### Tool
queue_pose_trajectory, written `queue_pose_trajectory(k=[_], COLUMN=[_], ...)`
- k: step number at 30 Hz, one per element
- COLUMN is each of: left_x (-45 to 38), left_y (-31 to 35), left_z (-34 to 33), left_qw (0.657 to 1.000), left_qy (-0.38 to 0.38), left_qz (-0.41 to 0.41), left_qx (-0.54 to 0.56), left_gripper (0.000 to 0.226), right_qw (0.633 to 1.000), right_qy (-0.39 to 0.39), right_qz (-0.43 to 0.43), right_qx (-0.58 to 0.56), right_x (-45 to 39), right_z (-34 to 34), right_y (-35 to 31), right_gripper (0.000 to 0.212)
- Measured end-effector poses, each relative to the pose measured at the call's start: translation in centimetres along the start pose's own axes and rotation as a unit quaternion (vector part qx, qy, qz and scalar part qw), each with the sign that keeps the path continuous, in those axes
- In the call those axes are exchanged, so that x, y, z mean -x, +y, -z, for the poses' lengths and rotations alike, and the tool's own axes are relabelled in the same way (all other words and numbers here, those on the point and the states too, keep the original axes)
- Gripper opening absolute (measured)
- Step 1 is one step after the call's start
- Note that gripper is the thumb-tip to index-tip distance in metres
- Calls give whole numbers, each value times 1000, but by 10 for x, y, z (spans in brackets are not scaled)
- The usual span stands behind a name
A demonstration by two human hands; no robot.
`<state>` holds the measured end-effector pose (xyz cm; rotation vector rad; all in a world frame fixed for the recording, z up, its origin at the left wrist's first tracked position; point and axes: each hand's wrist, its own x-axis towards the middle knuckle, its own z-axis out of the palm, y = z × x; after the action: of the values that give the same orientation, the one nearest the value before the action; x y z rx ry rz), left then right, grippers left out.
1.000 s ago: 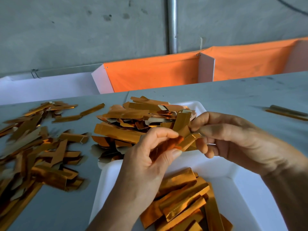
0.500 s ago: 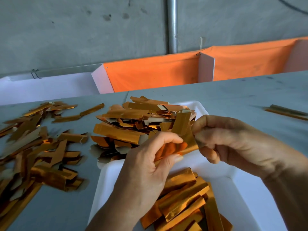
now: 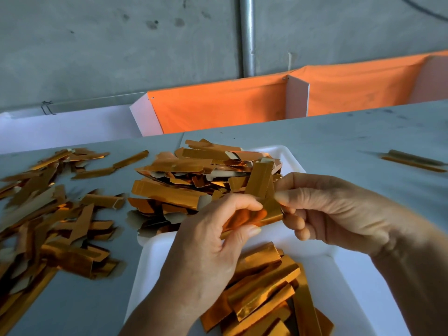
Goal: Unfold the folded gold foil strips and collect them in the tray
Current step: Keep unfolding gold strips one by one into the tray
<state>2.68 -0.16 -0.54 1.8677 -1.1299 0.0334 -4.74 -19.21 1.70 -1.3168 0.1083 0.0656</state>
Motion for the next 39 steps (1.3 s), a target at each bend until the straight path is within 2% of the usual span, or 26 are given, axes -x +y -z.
queue_pose_trajectory(k=[2,6,15,19,25,31,35,39], left_x=[0,0,0,0,-2,-2,-2,-3], left_y=[-1,-2,-3,-4,-4,-3,-6,-7], left_z=[-1,-2,-2,-2,0,0,-1,0], left_qw=[1000,1000,1000,996,992,992,995,993], left_qy=[-5,-5,-9,-7,5,3,-1,-5], left_qz=[-1,2,-11,-50,-96,-109,-101,-63], left_qx=[-8,-6,-16,-68,-87,-61,-18,99], left_gripper=[22,23,24,29,34,36,35,35], right_qw=[1000,1000,999,994,994,997,998,997], right_qy=[11,18,2,28,-2,-18,-16,-50], right_qz=[-5,-3,-8,8,34,37,40,36], right_qx=[18,20,48,108,106,58,45,-46], right_x=[-1,0,4,1,1,1,-2,-5], right_z=[-1,-2,5,5,6,8,7,3], right_y=[1,1,-1,2,3,4,6,10], right_gripper=[14,5,4,11,3,6,16,12])
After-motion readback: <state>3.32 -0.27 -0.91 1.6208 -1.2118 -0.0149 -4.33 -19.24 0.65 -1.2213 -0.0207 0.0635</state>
